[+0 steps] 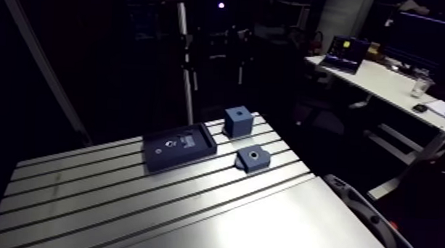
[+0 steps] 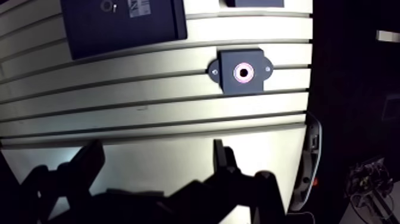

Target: Pick up the bearing and press it into the housing until flush.

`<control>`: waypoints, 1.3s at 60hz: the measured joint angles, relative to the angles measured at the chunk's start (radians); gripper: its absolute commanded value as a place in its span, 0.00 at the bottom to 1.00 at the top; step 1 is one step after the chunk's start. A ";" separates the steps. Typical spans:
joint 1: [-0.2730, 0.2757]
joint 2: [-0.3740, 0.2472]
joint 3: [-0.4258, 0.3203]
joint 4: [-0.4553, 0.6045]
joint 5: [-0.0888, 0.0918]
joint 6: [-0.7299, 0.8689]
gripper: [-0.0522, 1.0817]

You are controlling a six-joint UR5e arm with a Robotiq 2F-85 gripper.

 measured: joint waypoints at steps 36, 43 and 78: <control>0.156 -0.047 -0.107 0.131 0.005 0.117 0.05; 0.185 -0.060 -0.122 0.151 0.005 0.135 0.05; 0.250 -0.086 -0.146 0.181 0.004 0.160 0.05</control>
